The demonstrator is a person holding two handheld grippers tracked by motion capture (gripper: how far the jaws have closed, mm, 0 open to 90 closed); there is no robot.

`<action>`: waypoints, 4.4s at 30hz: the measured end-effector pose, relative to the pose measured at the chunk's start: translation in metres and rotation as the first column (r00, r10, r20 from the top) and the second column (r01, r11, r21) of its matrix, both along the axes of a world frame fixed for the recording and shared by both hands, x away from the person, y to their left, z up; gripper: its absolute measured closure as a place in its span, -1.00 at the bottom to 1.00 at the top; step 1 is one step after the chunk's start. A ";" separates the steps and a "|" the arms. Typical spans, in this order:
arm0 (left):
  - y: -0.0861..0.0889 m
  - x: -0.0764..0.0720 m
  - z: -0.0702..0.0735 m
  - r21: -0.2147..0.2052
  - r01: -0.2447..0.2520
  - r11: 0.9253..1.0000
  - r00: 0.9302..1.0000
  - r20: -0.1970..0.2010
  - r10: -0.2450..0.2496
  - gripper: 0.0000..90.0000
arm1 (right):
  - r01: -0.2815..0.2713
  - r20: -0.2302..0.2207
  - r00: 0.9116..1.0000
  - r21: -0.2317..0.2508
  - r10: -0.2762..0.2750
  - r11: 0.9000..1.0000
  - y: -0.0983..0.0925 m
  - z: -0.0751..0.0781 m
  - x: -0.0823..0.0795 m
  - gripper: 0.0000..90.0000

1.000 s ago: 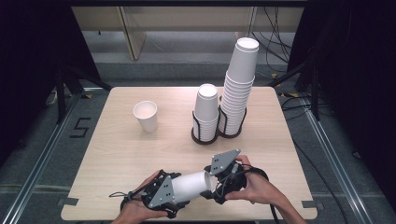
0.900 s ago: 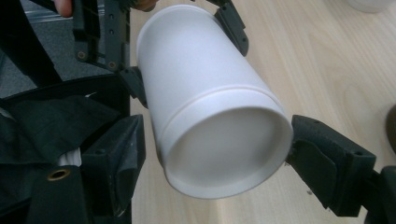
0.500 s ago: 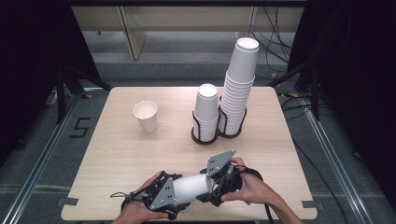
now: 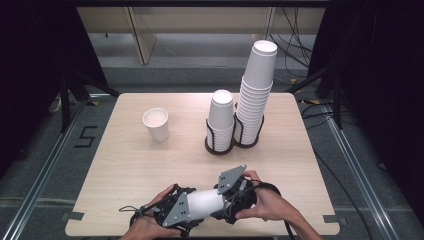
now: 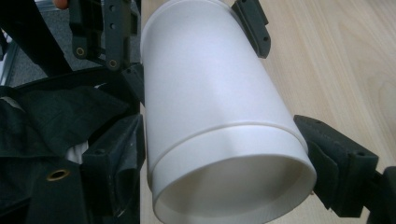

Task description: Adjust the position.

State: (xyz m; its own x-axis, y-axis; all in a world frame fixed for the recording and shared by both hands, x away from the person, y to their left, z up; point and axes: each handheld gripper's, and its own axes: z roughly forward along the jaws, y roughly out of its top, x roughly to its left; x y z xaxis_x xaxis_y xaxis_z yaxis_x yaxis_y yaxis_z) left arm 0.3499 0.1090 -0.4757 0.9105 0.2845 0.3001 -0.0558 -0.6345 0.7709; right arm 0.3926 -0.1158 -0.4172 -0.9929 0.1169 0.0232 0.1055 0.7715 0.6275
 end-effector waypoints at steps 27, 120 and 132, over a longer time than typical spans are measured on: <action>0.011 0.005 -0.002 -0.170 0.068 0.983 0.997 -0.025 -0.074 -0.79 | -0.071 -0.050 0.996 0.070 0.074 0.995 -0.009 0.002 0.006 -0.45; 0.009 0.007 0.005 -0.240 0.029 0.970 0.991 -0.117 -0.058 -0.69 | -0.137 0.096 0.985 -0.087 0.145 0.987 0.001 -0.007 0.003 -0.59; 0.005 0.005 0.006 -0.196 0.022 0.980 0.990 -0.132 -0.049 -0.69 | -0.140 0.190 0.964 -0.222 0.184 0.965 0.020 -0.012 -0.006 -0.53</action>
State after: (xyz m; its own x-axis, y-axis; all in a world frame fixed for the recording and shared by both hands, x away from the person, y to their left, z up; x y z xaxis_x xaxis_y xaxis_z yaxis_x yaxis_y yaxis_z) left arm 0.3553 0.1143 -0.4694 0.9495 0.2917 0.1152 0.0382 -0.4720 0.8808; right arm 0.3865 -0.0962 -0.4291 -0.9791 -0.0655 -0.1928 -0.1474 0.8813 0.4491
